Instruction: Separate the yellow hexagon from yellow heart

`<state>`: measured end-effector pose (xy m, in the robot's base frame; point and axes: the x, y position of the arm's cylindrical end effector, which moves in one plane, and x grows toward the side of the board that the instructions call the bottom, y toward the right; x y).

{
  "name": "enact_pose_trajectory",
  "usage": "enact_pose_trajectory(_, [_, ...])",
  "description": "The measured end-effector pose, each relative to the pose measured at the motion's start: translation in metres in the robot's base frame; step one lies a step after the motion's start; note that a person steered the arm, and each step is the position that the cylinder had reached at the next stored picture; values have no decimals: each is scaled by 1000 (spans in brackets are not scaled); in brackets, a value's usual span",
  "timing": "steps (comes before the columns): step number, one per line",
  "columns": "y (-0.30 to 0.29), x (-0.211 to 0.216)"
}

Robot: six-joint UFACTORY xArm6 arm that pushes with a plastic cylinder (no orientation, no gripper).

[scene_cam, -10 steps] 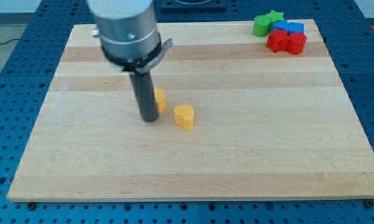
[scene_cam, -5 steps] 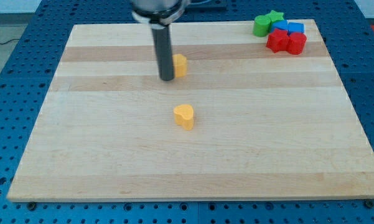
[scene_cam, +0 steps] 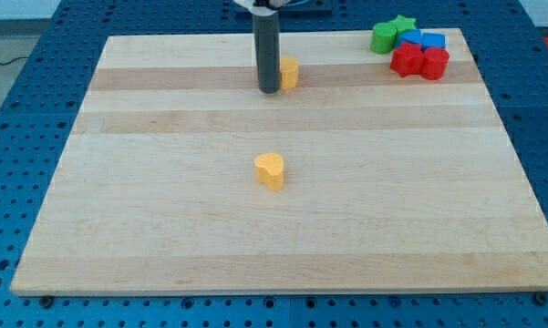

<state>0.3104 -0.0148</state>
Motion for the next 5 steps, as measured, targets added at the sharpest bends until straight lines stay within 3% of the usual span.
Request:
enact_pose_trajectory(2, [60,-29])
enact_pose_trajectory(4, [-12,-42])
enact_pose_trajectory(5, [4,-64])
